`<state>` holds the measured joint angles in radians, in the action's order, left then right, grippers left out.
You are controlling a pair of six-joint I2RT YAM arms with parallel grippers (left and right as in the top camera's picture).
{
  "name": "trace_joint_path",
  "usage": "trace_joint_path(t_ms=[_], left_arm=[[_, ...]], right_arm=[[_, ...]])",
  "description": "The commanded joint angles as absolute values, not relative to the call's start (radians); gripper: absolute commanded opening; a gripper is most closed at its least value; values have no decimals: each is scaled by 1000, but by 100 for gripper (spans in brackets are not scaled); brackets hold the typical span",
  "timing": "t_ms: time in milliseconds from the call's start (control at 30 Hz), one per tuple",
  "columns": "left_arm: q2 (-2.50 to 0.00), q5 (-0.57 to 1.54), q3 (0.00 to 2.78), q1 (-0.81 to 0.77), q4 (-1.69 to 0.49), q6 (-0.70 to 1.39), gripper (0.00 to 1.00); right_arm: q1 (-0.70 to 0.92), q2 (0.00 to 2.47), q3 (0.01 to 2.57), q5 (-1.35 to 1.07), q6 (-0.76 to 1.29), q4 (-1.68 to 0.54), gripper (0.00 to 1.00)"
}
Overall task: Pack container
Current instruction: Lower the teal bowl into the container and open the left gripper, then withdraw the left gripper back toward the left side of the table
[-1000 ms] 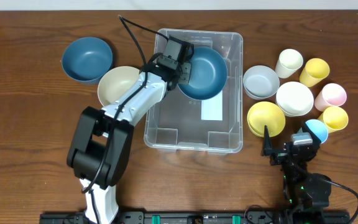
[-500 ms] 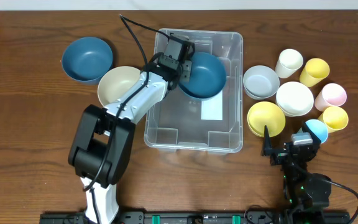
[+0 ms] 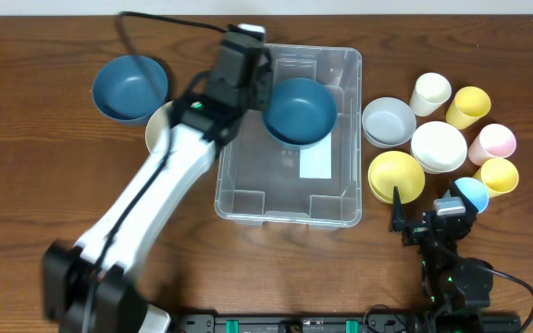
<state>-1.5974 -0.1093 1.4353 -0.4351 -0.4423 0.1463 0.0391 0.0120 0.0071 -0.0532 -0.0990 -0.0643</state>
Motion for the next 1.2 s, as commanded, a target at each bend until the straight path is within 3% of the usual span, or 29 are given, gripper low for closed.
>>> trace_joint_path(t_ms=[0, 233, 600, 1167], left_arm=[[-1502, -155, 1459, -378, -510, 143, 68], [-1330, -155, 1459, -173, -694, 193, 98], [-1274, -155, 1459, 100, -859, 192, 98], [-1274, -154, 1459, 116, -896, 192, 98]], right_arm=[[29, 7, 6, -60, -110, -69, 99], [29, 7, 6, -60, -110, -69, 99], [29, 7, 6, -60, -110, -69, 99], [29, 7, 6, -60, -110, -69, 99]])
